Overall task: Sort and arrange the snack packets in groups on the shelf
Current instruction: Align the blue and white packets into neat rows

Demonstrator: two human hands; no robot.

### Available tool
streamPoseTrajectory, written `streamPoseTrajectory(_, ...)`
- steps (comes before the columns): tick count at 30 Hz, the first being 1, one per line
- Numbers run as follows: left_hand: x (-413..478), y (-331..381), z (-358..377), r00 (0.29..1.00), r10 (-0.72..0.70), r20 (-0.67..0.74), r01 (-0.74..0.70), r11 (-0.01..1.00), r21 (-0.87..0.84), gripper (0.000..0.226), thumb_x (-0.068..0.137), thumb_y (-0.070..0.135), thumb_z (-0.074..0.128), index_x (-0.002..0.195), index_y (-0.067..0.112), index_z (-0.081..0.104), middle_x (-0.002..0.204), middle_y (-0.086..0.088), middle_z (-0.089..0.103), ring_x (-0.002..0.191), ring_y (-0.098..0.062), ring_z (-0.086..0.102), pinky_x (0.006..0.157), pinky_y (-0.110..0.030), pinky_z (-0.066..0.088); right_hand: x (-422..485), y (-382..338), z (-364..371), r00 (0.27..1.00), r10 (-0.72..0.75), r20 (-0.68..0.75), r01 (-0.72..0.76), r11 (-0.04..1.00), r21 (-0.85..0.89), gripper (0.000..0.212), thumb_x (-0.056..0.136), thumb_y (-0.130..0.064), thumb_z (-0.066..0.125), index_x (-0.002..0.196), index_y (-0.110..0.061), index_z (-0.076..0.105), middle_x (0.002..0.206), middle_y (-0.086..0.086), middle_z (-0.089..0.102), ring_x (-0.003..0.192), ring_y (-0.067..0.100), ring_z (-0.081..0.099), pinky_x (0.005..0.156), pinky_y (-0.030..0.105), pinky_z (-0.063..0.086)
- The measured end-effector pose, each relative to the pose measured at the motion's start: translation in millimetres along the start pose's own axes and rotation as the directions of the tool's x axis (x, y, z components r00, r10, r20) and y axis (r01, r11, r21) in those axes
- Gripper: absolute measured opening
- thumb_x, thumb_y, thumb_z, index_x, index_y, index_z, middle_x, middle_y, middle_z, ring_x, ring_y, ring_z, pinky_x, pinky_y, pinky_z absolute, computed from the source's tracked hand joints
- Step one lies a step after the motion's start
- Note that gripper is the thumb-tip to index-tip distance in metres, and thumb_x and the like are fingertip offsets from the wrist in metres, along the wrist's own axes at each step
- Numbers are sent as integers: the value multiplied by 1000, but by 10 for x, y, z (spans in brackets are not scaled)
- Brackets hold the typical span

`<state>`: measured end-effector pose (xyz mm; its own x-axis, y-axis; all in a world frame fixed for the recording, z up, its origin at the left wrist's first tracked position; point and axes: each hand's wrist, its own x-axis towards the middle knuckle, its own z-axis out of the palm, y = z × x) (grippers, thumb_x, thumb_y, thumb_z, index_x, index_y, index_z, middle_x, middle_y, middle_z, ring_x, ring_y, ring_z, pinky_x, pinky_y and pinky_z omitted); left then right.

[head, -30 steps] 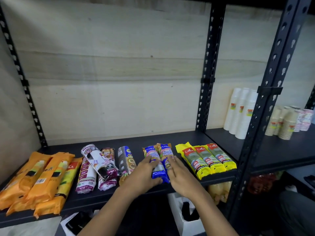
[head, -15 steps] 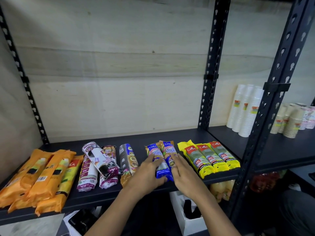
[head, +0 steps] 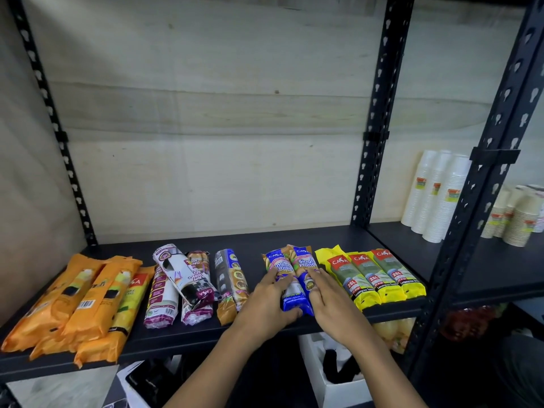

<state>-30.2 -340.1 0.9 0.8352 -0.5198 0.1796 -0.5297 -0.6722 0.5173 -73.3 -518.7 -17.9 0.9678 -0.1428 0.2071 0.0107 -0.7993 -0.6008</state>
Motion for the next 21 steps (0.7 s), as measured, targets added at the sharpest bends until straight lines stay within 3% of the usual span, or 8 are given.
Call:
streamPoseTrajectory(5,-17,-38,17,998,27,-55,-30,998,-58,84,78,55,72,150,36,34,163,2,19,147,-17,25,112,-28,30,-41,-102,-34,996,22,-82,-19,999,38,53,103,-41,33,155,-34,23,164,-1,18,150,18,20,114,39,34)
streamPoseTrajectory(8,-90,-72,-37,987,70,-147,-78,996,-49,77,79,56,71,146,34,39,156,8,29,140,-11,34,106,-19,29,-50,-193,-66,964,-59,-259,53,998,-31,49,101,-49,38,146,-30,38,152,-6,38,136,14,40,97,31,47)
streamPoseTrajectory(10,-163,-120,-100,967,121,-226,-128,992,-13,66,83,53,68,142,30,47,147,9,38,136,-7,37,107,-15,30,-51,-258,-58,930,-156,-334,129,987,-101,41,100,-47,45,136,-27,48,139,-8,48,123,12,50,83,24,46)
streamPoseTrajectory(12,-226,-190,-172,946,158,-283,-155,987,35,56,87,50,65,137,28,54,141,10,44,134,-5,38,106,-16,34,-45,-332,-16,906,-231,-356,197,972,-130,34,99,-41,51,129,-25,54,134,-9,51,118,11,52,80,21,45)
streamPoseTrajectory(17,-371,-429,-374,909,173,-380,-144,984,103,36,92,32,63,125,18,66,133,0,54,132,-16,46,108,-34,43,-37,-653,180,916,-334,-221,318,942,-108,36,96,-38,52,130,-27,55,136,-10,47,125,11,46,94,34,50)
streamPoseTrajectory(21,-504,-609,-584,860,213,-464,-124,969,215,23,92,17,58,112,14,70,122,-3,59,131,-20,47,106,-36,45,-51,-877,392,870,-490,50,486,839,-242,56,94,-39,55,146,-26,41,153,-4,34,146,18,26,114,42,36)
